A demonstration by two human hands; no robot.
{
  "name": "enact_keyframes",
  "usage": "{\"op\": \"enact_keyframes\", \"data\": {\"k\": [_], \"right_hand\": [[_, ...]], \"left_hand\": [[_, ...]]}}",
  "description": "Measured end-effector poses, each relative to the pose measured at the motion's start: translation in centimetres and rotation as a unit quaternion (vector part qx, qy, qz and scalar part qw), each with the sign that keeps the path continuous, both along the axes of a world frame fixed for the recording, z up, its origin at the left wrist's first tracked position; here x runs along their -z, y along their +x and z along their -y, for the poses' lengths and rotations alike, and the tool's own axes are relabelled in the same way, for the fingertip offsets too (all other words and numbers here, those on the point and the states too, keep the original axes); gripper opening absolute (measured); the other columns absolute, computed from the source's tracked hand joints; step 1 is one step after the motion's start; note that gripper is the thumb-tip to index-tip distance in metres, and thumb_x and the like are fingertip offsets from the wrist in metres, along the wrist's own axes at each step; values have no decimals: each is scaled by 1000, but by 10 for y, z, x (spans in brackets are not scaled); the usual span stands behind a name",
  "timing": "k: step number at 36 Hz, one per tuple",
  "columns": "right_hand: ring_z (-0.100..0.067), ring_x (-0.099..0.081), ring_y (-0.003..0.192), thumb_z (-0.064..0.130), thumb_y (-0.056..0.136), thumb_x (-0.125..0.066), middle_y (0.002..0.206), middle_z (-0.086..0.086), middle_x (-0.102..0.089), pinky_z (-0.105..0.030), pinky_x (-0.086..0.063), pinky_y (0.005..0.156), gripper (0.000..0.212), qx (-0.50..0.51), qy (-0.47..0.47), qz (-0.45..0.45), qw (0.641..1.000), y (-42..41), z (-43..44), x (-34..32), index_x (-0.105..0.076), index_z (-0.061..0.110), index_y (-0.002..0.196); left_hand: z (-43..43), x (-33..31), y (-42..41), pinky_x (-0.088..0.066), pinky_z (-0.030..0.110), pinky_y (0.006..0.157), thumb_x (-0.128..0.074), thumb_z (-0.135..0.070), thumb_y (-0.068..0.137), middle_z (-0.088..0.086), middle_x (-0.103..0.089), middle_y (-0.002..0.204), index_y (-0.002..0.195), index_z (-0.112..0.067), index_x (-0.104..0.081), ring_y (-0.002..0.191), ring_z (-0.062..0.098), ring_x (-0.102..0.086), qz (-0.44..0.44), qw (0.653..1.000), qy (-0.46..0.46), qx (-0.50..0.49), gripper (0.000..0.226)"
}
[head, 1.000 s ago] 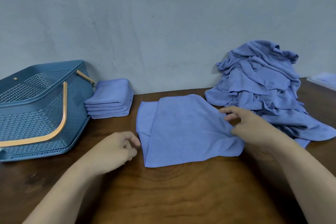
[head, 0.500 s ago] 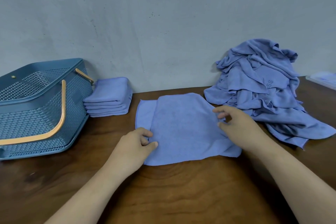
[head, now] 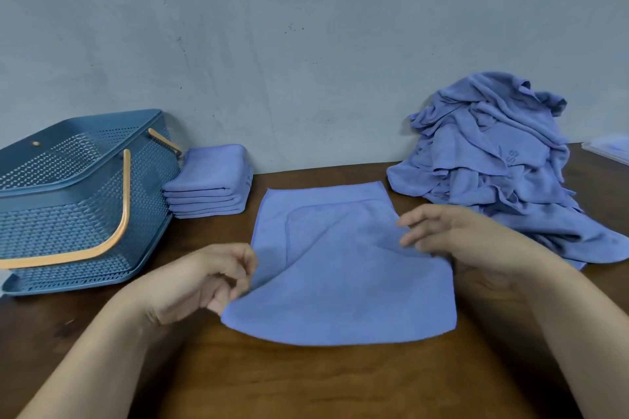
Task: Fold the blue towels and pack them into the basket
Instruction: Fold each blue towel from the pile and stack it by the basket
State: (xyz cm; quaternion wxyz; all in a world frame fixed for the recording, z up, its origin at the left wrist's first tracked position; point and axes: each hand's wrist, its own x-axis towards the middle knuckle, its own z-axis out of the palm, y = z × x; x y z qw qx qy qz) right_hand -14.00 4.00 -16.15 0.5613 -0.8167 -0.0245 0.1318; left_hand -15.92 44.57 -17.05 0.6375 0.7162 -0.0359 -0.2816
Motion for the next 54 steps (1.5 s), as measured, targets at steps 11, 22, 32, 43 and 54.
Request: {"op": "enact_keyframes", "data": {"k": [11, 22, 32, 43, 54], "right_hand": [[-1, -64, 92, 28, 90, -81, 105, 23, -70, -32, -54, 93, 27, -19, -186, 235, 954, 4, -25, 31, -74, 44, 111], [-6, -70, 89, 40, 93, -78, 93, 13, -73, -29, -54, 83, 7, -261, -241, 61, 933, -17, -18, -2, -81, 34, 92], [-1, -70, 81, 15, 102, -67, 92, 8, -76, -15, -50, 72, 17, -3, -79, 202, 976, 3, -21, 22, -78, 28, 99], [-9, -43, 137, 33, 106, -49, 145, 29, -52, -46, -31, 118, 35, 31, -371, 210, 904, 42, -8, 64, -62, 45, 136], [-1, -35, 144, 37, 102, -58, 141, 34, -53, -42, -25, 122, 17, -2, -280, 251, 927, 36, -8, 58, -72, 46, 104]], "left_hand": [[45, 15, -2, -47, 32, 57, -68, -63, 93, 0, -73, 71, 85, -20, -66, 55, 11, -63, 218, 917, 315, -112, 44], [55, -13, -27, -52, 26, 56, -58, -62, 100, 11, -81, 86, 95, -13, -65, 71, 25, -77, -13, 915, 360, 180, 50], [38, 14, 0, -41, 30, 55, -58, -46, 105, 1, -63, 58, 74, -12, -62, 49, 10, -49, 270, 881, 373, -110, 46], [68, 49, 25, -51, 32, 90, -63, -50, 100, -15, -53, 102, 118, -37, -65, 101, 5, -57, 356, 839, 404, -85, 23], [76, 39, 31, -44, 21, 71, -65, -15, 90, -9, -56, 78, 82, -26, -60, 73, 7, -54, 352, 875, 317, -99, 15]]}}
